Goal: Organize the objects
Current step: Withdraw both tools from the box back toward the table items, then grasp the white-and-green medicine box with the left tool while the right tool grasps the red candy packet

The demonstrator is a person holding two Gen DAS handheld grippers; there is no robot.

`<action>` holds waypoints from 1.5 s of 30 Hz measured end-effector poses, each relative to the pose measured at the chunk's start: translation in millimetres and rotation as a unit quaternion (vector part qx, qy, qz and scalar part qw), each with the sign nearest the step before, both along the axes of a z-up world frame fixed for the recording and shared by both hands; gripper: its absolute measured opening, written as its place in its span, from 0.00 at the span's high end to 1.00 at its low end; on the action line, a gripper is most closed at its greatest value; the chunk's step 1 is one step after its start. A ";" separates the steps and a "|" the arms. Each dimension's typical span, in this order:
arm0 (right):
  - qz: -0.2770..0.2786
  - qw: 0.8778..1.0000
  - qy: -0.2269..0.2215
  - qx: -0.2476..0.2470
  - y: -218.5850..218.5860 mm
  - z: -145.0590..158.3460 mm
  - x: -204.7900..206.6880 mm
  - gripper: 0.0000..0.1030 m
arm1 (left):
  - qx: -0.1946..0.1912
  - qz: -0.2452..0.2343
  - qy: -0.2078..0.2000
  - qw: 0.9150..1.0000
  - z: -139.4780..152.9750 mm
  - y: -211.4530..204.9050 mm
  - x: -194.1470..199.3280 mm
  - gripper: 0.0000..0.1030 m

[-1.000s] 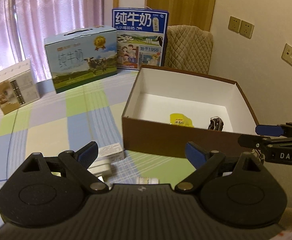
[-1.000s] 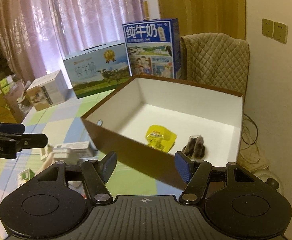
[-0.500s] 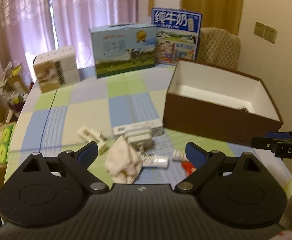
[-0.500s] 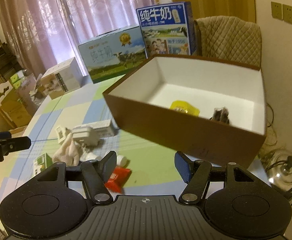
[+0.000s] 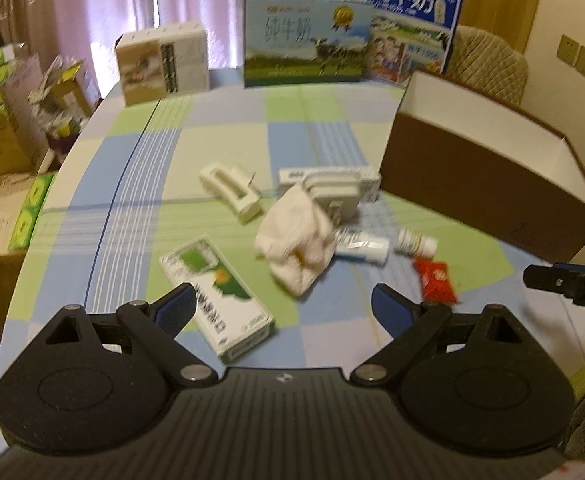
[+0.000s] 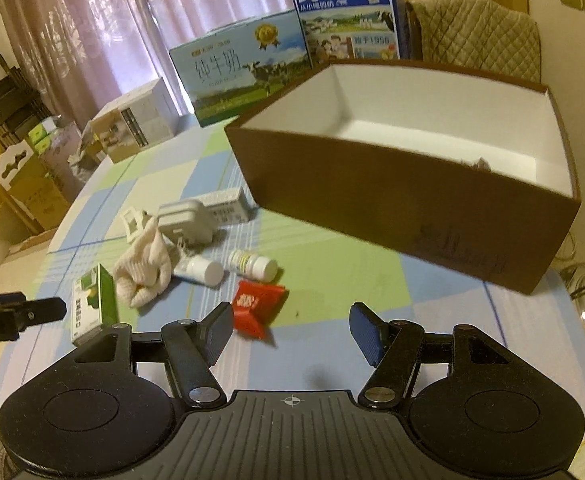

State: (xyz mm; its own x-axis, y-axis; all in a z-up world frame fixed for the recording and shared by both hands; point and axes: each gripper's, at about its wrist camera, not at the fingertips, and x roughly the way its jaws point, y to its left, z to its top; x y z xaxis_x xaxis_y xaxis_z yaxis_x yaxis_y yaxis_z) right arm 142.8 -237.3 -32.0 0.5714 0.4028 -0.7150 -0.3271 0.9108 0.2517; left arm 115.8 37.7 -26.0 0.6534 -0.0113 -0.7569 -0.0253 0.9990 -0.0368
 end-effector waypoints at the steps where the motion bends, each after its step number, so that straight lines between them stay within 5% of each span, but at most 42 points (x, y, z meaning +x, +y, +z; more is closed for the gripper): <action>1: 0.000 1.000 0.003 0.001 0.5 -2.9 -0.1 0.40 | 0.000 0.004 0.005 1.000 -4.3 1.4 -1.3 0.10; 18: 0.013 0.999 0.035 -0.006 19.2 -36.7 7.3 0.40 | -0.005 0.044 0.035 0.998 -44.2 15.1 -3.7 0.10; 45: 0.011 0.999 0.018 -0.041 77.6 -77.5 57.0 0.42 | 0.013 0.099 0.036 0.994 -67.4 33.9 37.3 0.10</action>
